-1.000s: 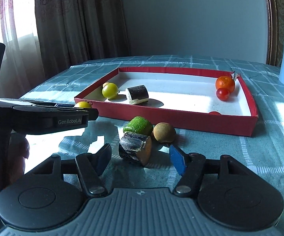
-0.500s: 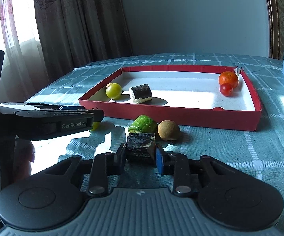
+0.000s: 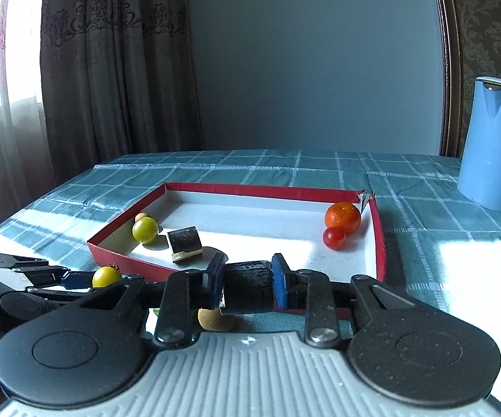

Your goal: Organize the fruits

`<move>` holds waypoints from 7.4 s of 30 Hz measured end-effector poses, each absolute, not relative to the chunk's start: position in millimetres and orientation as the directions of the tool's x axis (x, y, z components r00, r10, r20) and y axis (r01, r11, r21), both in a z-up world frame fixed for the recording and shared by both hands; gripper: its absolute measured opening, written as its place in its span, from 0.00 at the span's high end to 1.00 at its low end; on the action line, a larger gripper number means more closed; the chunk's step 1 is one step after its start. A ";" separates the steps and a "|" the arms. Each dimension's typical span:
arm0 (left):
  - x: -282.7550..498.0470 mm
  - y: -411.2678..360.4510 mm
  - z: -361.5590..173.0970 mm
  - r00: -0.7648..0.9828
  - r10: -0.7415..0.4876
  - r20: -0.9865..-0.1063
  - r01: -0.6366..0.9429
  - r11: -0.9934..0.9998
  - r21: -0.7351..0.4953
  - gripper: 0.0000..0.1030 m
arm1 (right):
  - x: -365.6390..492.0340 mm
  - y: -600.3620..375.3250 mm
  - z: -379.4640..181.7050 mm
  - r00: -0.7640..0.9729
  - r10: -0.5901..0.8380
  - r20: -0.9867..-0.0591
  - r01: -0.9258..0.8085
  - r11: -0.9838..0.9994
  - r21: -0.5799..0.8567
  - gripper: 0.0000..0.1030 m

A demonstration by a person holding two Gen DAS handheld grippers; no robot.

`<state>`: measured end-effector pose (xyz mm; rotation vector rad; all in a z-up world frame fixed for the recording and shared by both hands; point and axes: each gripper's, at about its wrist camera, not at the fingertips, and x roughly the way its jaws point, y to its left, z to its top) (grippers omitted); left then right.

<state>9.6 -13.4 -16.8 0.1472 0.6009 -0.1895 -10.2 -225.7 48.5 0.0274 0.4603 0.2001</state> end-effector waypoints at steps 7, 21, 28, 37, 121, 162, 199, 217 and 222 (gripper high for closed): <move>4.5 -10.8 -10.8 0.838 -0.138 -0.528 0.207 0.976 0.073 0.72 | 25.4 -230.4 40.5 0.878 0.145 -0.456 -0.133 0.989 0.057 0.72; 3.5 -15.0 -11.7 0.842 -0.134 -0.522 0.213 0.973 0.093 0.72 | 65.7 -244.3 12.5 0.832 0.119 -0.543 -0.099 0.993 0.065 0.72; 4.8 -15.0 -13.0 0.842 -0.125 -0.524 0.206 0.974 0.098 0.72 | 65.1 -248.8 9.9 0.829 0.101 -0.550 -0.075 0.995 0.070 0.50; 0.9 -17.8 -11.3 0.853 -0.135 -0.503 0.215 0.971 0.104 0.72 | 27.8 -262.5 24.8 0.897 0.069 -0.437 -0.049 0.997 0.056 0.25; -6.3 -53.0 -11.9 0.823 -0.245 -0.512 0.342 0.934 0.103 0.11 | 11.4 -271.5 -7.6 0.758 0.093 -0.646 -0.124 0.992 -0.002 0.00; 2.7 -70.9 -21.8 0.746 -0.330 -0.579 0.471 0.876 0.107 0.71 | 11.4 -270.9 -7.9 0.758 0.094 -0.646 -0.126 0.992 -0.003 0.00; 22.3 -27.3 -22.2 0.792 -0.092 -0.603 0.156 0.986 0.054 0.26 | 3.2 -238.6 4.9 0.798 0.250 -0.548 -0.202 0.968 0.147 0.00; 28.5 -20.8 -24.0 0.785 -0.050 -0.618 0.095 0.995 0.040 0.10 | 17.9 -222.2 -3.7 0.766 0.187 -0.615 -0.159 0.982 0.101 0.05; 28.7 -21.3 -24.5 0.785 -0.037 -0.619 0.086 0.995 0.050 0.06 | 14.3 -220.4 -3.5 0.777 0.142 -0.614 -0.136 0.989 0.056 0.16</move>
